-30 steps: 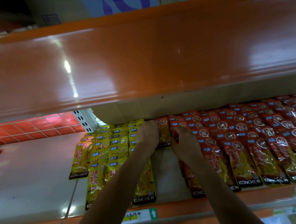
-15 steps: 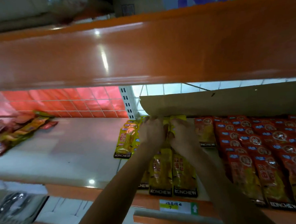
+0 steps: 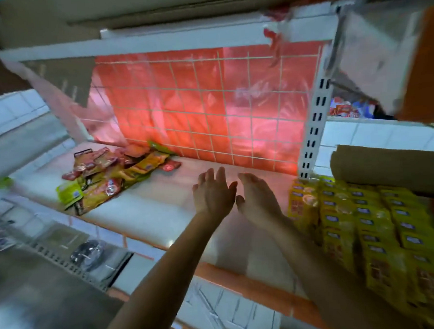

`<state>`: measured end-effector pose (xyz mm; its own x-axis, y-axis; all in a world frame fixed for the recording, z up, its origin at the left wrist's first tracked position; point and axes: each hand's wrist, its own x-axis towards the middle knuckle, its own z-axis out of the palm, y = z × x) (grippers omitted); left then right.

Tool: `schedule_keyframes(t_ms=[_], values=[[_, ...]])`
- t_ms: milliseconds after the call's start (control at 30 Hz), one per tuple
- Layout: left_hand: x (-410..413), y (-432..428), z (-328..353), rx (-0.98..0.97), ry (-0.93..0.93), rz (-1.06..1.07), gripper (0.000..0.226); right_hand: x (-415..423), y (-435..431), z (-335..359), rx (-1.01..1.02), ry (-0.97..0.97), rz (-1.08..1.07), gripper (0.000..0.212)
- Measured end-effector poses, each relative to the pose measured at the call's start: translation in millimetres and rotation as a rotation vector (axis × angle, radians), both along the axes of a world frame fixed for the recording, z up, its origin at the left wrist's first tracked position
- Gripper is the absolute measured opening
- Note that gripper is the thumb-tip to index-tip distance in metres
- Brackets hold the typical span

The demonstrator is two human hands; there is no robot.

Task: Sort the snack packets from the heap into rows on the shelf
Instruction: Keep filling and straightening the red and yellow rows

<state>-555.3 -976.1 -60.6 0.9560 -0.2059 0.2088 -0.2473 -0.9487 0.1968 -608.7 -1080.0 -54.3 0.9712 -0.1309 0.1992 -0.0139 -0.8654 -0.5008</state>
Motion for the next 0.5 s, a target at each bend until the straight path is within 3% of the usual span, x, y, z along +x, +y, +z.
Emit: schedule_keyframes(t_ms=[200,367,500], values=[[57,87,-4,0.052,0.013,0.093,0.063,65,71,-6,-0.051,0.043,0.081,0.053],[107,141,-4,0.129,0.027,0.141,0.055,121,111,-13,-0.149,0.081,0.154,0.047],[143,165,-7,0.118,0.043,0.122,0.063,156,134,-18,-0.125,0.052,0.141,0.047]])
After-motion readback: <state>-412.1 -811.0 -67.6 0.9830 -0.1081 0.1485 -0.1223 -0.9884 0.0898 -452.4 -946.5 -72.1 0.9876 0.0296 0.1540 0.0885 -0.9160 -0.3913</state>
